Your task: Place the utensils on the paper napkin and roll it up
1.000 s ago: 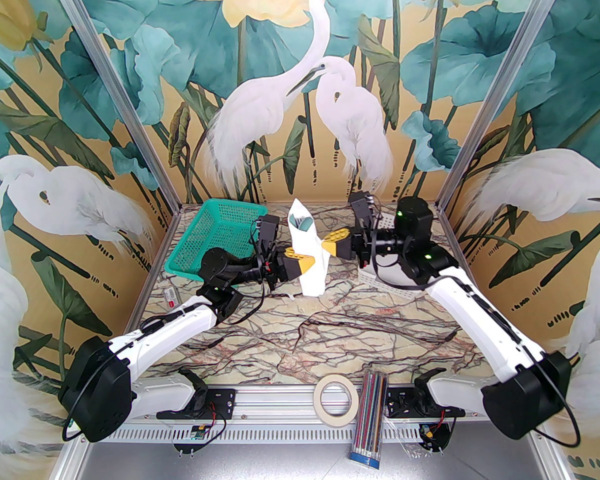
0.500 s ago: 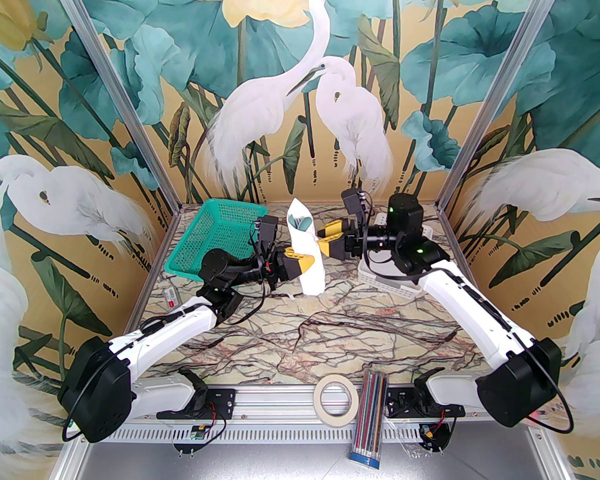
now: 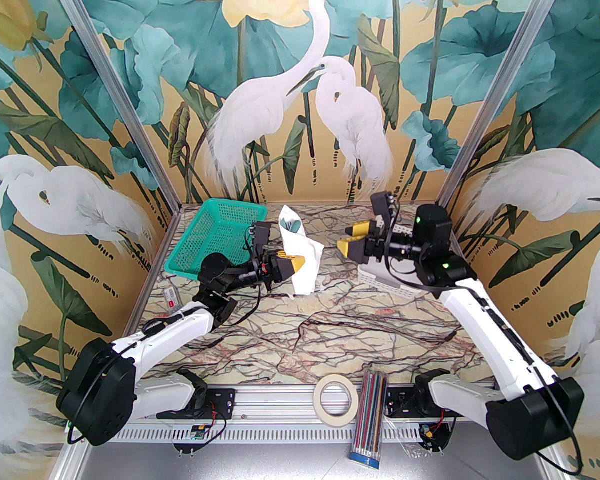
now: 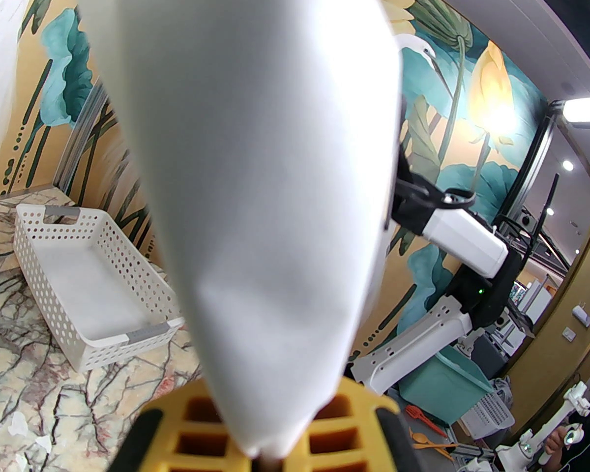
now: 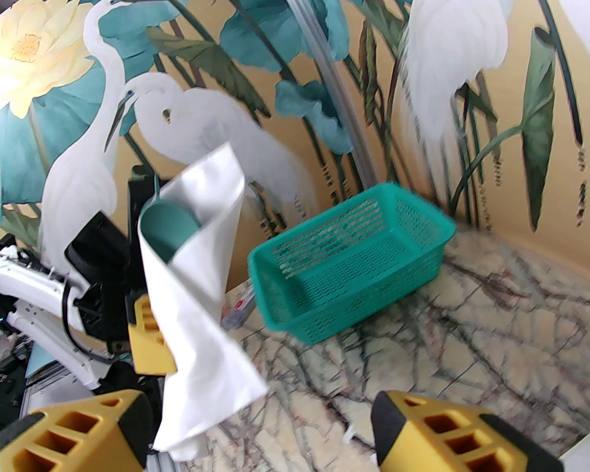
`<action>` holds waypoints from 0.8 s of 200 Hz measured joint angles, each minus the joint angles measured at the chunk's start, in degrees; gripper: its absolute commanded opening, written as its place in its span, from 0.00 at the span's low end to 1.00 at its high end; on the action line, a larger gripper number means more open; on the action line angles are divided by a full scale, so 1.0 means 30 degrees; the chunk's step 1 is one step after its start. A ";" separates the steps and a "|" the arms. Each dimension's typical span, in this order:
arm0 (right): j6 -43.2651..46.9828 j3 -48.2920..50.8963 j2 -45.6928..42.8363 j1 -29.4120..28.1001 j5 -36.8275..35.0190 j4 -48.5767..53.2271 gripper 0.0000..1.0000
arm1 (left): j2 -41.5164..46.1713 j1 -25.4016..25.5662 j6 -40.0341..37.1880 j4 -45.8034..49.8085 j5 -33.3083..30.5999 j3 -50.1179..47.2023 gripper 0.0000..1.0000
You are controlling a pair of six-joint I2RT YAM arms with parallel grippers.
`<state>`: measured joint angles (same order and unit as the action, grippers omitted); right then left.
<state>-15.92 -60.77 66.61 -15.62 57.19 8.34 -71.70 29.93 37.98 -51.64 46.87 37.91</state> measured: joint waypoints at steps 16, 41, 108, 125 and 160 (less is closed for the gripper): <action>-0.0233 0.0860 -0.0066 -0.0889 0.0029 -0.0138 0.88 | -0.0146 0.0000 0.0284 -0.0801 0.0160 0.0000 0.00; -0.0707 0.1647 -0.0066 -0.2025 0.0160 -0.0874 0.88 | -0.0816 0.0007 0.1005 -0.2084 0.0474 0.0000 0.00; -0.1311 0.1785 0.0423 -0.3104 0.0379 -0.2069 0.57 | -0.1545 0.0007 0.2098 -0.3636 0.0663 0.0000 0.00; -0.1290 0.1785 0.0758 -0.3104 0.0408 -0.2273 0.43 | -0.1545 0.0007 0.2157 -0.3781 0.0663 0.0000 0.00; -0.1508 0.1785 0.1158 -0.3191 0.0452 -0.2390 0.15 | -0.1545 0.0007 0.2157 -0.3898 0.0729 0.0000 0.00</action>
<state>-20.45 -55.42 70.08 -25.19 58.54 1.17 -76.34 29.95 44.45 -63.33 49.06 37.91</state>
